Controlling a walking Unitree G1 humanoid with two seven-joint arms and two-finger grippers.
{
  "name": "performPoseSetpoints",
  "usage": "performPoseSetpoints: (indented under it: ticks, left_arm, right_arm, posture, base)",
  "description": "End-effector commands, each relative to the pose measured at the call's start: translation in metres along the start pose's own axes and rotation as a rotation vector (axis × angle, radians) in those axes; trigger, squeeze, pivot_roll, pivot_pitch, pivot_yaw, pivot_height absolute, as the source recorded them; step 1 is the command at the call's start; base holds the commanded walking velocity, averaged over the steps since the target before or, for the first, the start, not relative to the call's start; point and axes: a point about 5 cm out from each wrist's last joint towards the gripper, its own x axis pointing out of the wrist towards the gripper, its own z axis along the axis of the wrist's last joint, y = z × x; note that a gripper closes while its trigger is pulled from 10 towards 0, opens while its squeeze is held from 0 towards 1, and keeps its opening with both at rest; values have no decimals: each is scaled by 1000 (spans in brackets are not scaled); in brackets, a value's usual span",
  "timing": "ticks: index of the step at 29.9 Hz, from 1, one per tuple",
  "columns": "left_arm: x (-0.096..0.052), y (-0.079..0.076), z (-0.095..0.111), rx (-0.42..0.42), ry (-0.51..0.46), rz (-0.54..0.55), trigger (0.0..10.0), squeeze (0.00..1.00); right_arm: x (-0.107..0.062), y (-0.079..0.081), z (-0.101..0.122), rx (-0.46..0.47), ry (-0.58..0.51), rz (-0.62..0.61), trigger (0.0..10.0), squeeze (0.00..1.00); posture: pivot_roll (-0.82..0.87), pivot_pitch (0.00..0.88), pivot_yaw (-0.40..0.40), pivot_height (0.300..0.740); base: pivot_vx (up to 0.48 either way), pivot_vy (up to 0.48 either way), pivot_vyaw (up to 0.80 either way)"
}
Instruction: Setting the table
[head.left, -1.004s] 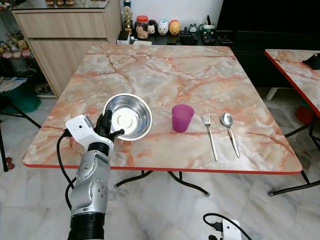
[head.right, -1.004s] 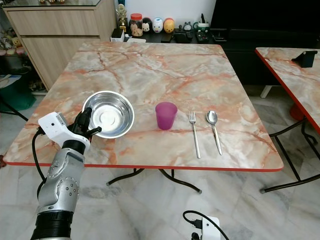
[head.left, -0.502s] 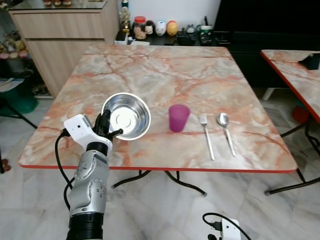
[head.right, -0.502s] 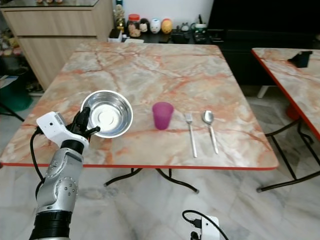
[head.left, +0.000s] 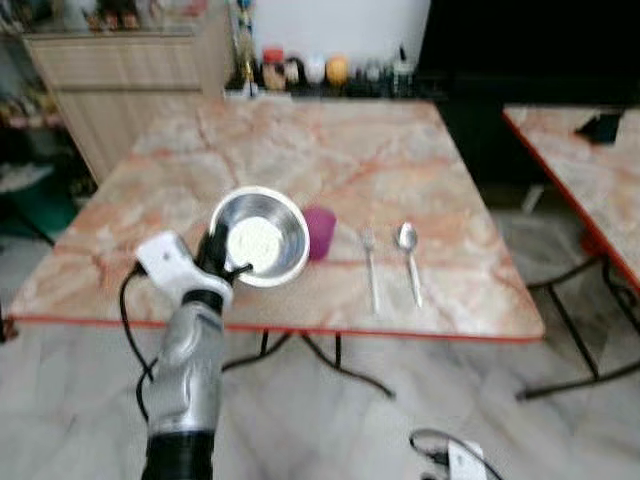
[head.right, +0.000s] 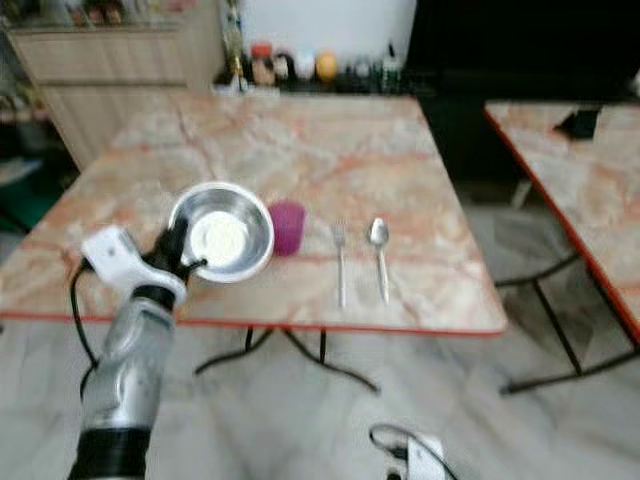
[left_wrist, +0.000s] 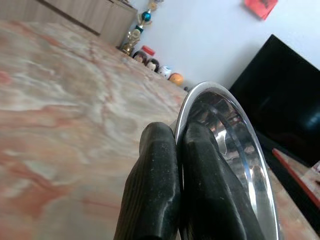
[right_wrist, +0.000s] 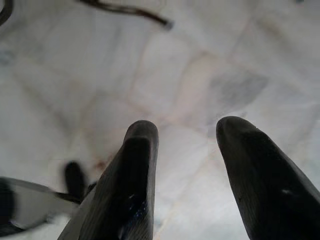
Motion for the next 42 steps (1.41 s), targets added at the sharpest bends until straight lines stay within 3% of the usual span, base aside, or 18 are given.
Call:
performPoseSetpoints:
  ticks: [1, 42]
  left_arm:
    - [2, 1, 8, 17, -33, 3, 10000, 0]
    - [6, -2, 6, 35, -22, -14, 10000, 0]
  right_arm:
    - [0, 3, -2, 14, 6, 3, 10000, 0]
    - [0, 4, -1, 5, 0, 4, 10000, 0]
  posture:
    - [34, 0, -47, 740]
    - [26, 0, -39, 740]
  base:
    - [0, -412, 0]
    - [0, -390, 0]
